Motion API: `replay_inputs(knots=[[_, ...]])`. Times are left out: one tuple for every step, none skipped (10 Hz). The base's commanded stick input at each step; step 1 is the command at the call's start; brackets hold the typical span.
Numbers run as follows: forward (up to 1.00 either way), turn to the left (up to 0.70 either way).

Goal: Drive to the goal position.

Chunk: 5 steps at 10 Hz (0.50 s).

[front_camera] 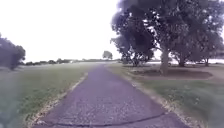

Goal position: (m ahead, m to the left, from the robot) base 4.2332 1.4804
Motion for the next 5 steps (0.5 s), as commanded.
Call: replay_inputs(knots=[[0.45,0.27],[0.45,0.26],[0.45,0.20],[0.45,0.00],[0.45,0.00]])
